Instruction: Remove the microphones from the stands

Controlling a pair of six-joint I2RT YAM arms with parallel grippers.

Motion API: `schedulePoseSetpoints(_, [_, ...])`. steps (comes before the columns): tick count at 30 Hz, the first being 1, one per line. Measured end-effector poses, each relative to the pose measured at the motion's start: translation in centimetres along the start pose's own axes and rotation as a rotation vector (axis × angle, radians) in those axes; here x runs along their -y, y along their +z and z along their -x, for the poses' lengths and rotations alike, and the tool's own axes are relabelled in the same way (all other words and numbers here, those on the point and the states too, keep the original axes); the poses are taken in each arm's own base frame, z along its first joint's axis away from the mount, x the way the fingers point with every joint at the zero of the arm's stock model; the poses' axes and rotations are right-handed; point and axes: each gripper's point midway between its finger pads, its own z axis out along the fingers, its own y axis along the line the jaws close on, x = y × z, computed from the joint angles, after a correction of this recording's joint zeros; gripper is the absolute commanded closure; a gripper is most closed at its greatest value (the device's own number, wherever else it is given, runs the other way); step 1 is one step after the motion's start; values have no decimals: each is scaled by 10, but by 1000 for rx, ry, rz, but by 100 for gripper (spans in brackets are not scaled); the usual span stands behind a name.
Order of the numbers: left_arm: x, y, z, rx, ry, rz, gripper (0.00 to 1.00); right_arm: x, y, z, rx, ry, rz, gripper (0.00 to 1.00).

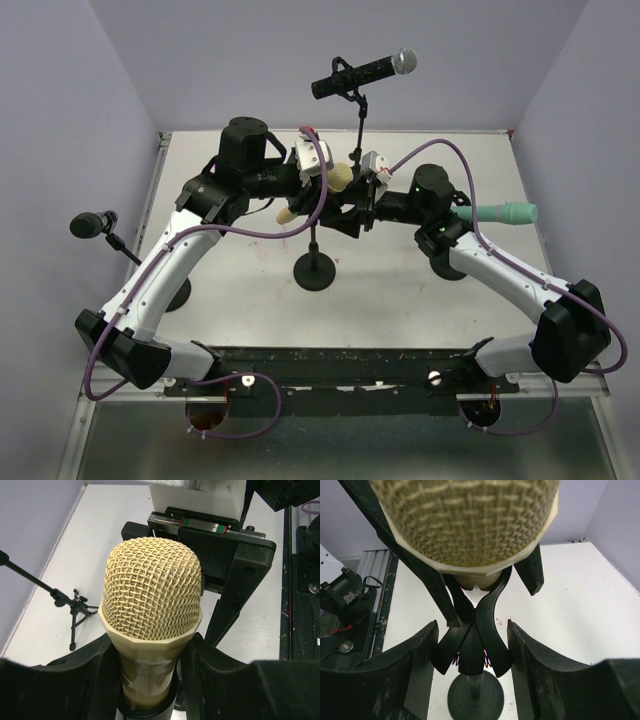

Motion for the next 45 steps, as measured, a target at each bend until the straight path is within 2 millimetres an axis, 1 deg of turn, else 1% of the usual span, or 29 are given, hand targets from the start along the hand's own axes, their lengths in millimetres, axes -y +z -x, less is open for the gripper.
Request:
schedulePoseSetpoints(1, [0,0,0,0,0,0,69,0,0,0,0,0,0,95])
schedulePoseSetpoints(2, [0,0,0,0,0,-1,72,0,0,0,0,0,0,90])
schedulePoseSetpoints(3, [0,0,0,0,0,-2,74,0,0,0,0,0,0,76])
schedulePoseSetpoints(4, [0,0,0,0,0,-3,75,0,0,0,0,0,-1,50])
schedulePoseSetpoints(6, [0,0,0,0,2,-3,75,0,0,0,0,0,-1,23])
schedulePoseSetpoints(7, [0,0,0,0,3,-3,75,0,0,0,0,1,-1,16])
schedulePoseSetpoints(9, [1,0,0,1,3,-6,75,0,0,-1,-2,2,-2,11])
schedulePoseSetpoints(11, [1,0,0,1,4,-6,75,0,0,-4,-6,4,-4,10])
schedulePoseSetpoints(12, [1,0,0,1,5,-6,75,0,-1,-5,-8,8,-5,12])
schedulePoseSetpoints(17, [0,0,0,1,5,-6,74,0,-1,-8,-13,16,-8,45])
schedulePoseSetpoints(18, [0,0,1,1,7,-5,68,0,-1,-8,-14,15,-9,52])
schedulePoseSetpoints(19, [0,0,0,0,4,-5,59,0,-1,-9,-15,17,-9,56])
schedulePoseSetpoints(21, [1,0,0,-1,3,-6,48,0,-1,-9,-14,16,-9,61])
schedulePoseSetpoints(22, [1,0,0,-1,3,-6,45,0,-1,-9,-14,17,-9,64])
schedulePoseSetpoints(23, [1,0,0,-1,3,-6,44,0,-1,-9,-14,17,-9,65])
schedulePoseSetpoints(25, [1,1,0,0,3,-8,43,0,-1,-9,-14,16,-9,73])
schedulePoseSetpoints(26, [1,1,0,0,-1,-12,43,0,-1,-9,-14,16,-9,81])
schedulePoseSetpoints(27, [2,2,1,2,-1,-17,43,0,-1,-9,-14,15,-9,94])
schedulePoseSetpoints(28, [1,3,2,4,0,-21,42,0,-1,-9,-14,14,-9,99])
schedulePoseSetpoints(29, [1,4,4,7,1,-27,42,0,-1,-9,-14,14,-9,99])
schedulePoseSetpoints(31, [1,6,7,12,2,-40,48,0,-1,-9,-14,14,-9,99])
schedulePoseSetpoints(33, [2,8,9,12,1,-52,60,0,-1,-9,-14,14,-9,99])
schedulePoseSetpoints(34, [2,9,8,7,1,-58,67,0,-1,-9,-14,14,-10,99])
schedulePoseSetpoints(35, [3,10,8,4,0,-63,72,0,-1,-9,-14,15,-10,83])
schedulePoseSetpoints(37, [3,11,7,2,5,-69,90,1,-1,-9,-15,16,-14,43])
schedulePoseSetpoints(38, [4,10,7,2,4,-70,98,1,-1,-9,-15,17,-16,29])
schedulePoseSetpoints(39, [4,10,7,0,5,-71,100,1,-1,-9,-15,17,-17,22])
schedulePoseSetpoints(40, [4,10,7,0,6,-73,100,1,-1,-9,-15,22,-18,18])
schedulePoseSetpoints(45, [7,11,8,3,14,-83,100,2,-1,-9,-14,36,-24,14])
